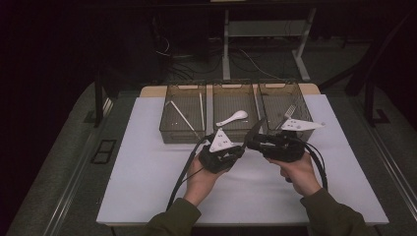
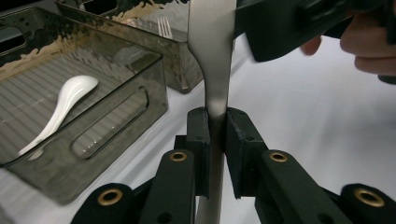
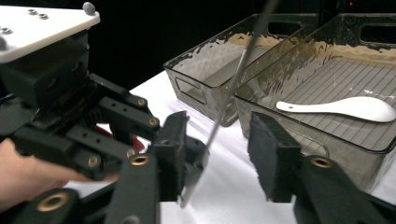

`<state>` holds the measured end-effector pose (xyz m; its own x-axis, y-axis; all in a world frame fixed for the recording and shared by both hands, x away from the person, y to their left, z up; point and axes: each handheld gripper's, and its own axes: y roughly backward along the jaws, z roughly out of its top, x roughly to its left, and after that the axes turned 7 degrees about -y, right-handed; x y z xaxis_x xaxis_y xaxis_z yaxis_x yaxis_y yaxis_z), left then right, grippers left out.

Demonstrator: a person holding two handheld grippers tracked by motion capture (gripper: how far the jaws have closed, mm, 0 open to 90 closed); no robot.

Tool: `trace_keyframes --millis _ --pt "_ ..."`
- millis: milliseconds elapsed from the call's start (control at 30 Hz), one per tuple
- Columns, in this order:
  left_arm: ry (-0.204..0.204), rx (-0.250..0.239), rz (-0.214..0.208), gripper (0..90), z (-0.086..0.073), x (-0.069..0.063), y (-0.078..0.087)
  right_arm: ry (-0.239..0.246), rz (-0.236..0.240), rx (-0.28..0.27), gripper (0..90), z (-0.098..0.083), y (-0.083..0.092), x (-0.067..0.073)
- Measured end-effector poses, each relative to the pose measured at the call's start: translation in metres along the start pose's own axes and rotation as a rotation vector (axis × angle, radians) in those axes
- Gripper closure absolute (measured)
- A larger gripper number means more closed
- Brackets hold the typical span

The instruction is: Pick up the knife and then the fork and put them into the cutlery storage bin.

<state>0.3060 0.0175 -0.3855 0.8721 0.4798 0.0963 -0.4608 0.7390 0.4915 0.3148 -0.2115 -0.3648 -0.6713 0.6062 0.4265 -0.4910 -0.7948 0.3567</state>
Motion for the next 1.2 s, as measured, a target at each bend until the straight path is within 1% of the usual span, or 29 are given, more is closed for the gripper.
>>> trace_keyframes --millis 33,67,100,133,167,200,233,267,300,333,400,500,567,667,700,767,800,833,900,967,1067,1100,1200 --pt "-0.001 -0.005 0.002 79.6 0.001 -0.001 -0.003 -0.011 -0.001 0.002 67.5 0.001 -0.001 -0.001" --pt "-0.003 -0.003 0.0 79.5 0.001 -0.001 -0.005 -0.016 -0.005 0.0 75.4 0.001 -0.002 -0.003" --pt "0.001 -0.011 0.002 79.5 0.002 -0.001 -0.007 -0.023 -0.01 -0.01 82.5 0.002 -0.002 -0.004" --pt "0.014 -0.021 0.001 79.3 0.003 -0.001 -0.008 -0.028 -0.01 -0.018 86.8 0.003 -0.002 -0.006" --pt "0.025 -0.028 -0.007 78.9 0.003 0.001 -0.01 -0.041 0.005 -0.02 88.3 0.005 -0.001 -0.008" --pt "0.031 -0.041 -0.006 77.2 0.004 0.002 -0.01 -0.051 0.018 -0.021 88.7 0.007 -0.001 -0.01" --pt "0.032 -0.045 0.008 67.5 0.005 0.002 -0.008 -0.03 -0.007 -0.02 88.8 0.01 0.001 -0.009" --pt "0.028 -0.043 0.003 66.2 0.004 0.004 -0.004 -0.019 -0.025 -0.021 88.9 0.013 0.003 -0.011" --pt "0.016 -0.038 0.008 64.3 0.003 0.006 0.0 -0.023 -0.028 -0.03 88.9 0.017 0.006 -0.014" --pt "0.014 -0.034 0.016 62.1 0.001 0.008 0.005 -0.033 -0.032 -0.041 88.9 0.021 0.01 -0.018" --pt "0.022 -0.028 0.005 59.4 -0.005 0.012 0.015 -0.032 -0.071 -0.062 88.9 0.032 0.021 -0.026" --pt "0.019 0.001 0.002 53.7 -0.018 0.019 0.03 -0.043 -0.13 -0.1 89.0 0.049 0.038 -0.041" --pt "0.023 0.021 0.005 50.0 -0.028 0.023 0.041 -0.067 -0.159 -0.127 89.0 0.06 0.051 -0.051" --pt "0.043 0.045 0.009 45.8 -0.043 0.029 0.055 -0.083 -0.211 -0.162 88.9 0.075 0.068 -0.066" --pt "0.042 0.056 0.006 44.1 -0.048 0.031 0.059 -0.089 -0.225 -0.174 88.9 0.079 0.073 -0.071" --pt "0.048 0.074 0.001 41.1 -0.059 0.035 0.068 -0.098 -0.251 -0.194 89.0 0.088 0.082 -0.08" --pt "0.051 0.079 -0.004 38.6 -0.064 0.037 0.071 -0.097 -0.267 -0.2 88.9 0.091 0.085 -0.085" --pt "0.058 0.085 -0.005 36.9 -0.069 0.038 0.075 -0.107 -0.284 -0.199 88.9 0.094 0.086 -0.089" --pt "0.061 0.097 -0.007 33.6 -0.077 0.04 0.081 -0.112 -0.31 -0.198 88.9 0.096 0.085 -0.098" --pt "0.066 0.105 -0.01 31.1 -0.084 0.042 0.087 -0.132 -0.324 -0.187 88.9 0.096 0.079 -0.109" --pt "0.081 0.122 -0.005 29.7 -0.092 0.044 0.095 -0.18 -0.326 -0.141 88.9 0.091 0.065 -0.123" --pt "0.09 0.127 -0.009 29.5 -0.095 0.044 0.097 -0.195 -0.322 -0.126 88.9 0.09 0.06 -0.125" --pt "0.1 0.144 -0.008 28.7 -0.101 0.046 0.1 -0.224 -0.307 -0.072 88.8 0.085 0.046 -0.132"
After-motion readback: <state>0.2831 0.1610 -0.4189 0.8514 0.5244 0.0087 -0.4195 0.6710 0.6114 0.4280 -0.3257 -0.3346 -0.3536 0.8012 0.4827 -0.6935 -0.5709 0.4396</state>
